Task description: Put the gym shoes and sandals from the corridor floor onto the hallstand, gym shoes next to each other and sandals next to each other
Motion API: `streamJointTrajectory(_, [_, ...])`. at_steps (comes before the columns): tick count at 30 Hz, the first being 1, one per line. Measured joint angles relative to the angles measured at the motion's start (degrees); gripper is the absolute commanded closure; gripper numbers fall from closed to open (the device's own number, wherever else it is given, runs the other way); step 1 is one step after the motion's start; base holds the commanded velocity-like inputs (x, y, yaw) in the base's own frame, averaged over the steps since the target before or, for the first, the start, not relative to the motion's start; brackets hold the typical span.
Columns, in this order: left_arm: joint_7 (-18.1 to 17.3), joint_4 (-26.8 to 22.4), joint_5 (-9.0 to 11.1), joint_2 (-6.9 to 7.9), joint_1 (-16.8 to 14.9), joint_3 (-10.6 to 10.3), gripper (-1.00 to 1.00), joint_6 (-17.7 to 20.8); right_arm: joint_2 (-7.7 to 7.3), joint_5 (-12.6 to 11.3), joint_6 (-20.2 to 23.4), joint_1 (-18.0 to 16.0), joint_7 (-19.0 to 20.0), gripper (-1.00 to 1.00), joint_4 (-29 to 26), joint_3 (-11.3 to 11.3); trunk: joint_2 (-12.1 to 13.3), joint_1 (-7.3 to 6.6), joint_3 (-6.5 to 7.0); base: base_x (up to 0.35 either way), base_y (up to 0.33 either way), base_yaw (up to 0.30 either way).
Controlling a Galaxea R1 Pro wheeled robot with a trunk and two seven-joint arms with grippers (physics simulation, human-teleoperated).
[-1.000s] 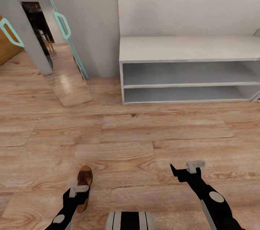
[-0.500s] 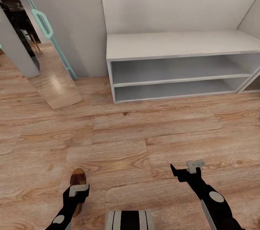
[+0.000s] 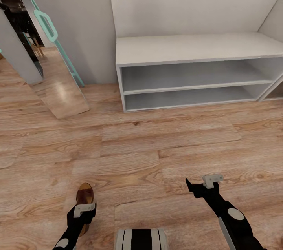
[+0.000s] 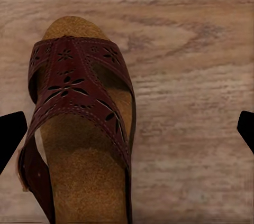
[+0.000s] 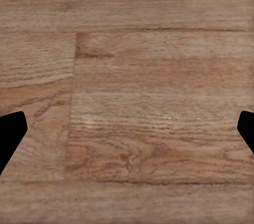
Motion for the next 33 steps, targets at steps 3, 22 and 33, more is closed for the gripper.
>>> streamJointTrajectory(3, [0.00,0.09,0.16,0.04,0.00,-0.01,-1.00,-0.04,0.00,0.00,0.00,0.01,0.01,-1.00,0.04,0.00,0.00,0.00,0.00,0.000,0.000,0.014])
streamJointTrajectory(22, [0.62,0.18,2.21,0.23,0.05,0.14,-1.00,-0.14,0.00,0.00,0.00,0.00,0.02,-1.00,0.01,0.00,0.00,0.00,-0.20,0.000,0.000,0.162])
streamJointTrajectory(33, [0.54,0.23,3.47,0.37,0.08,0.08,-1.00,-0.15,0.00,0.00,0.00,0.02,0.02,-1.00,-0.02,0.00,-0.06,0.13,-1.32,0.000,0.000,0.015])
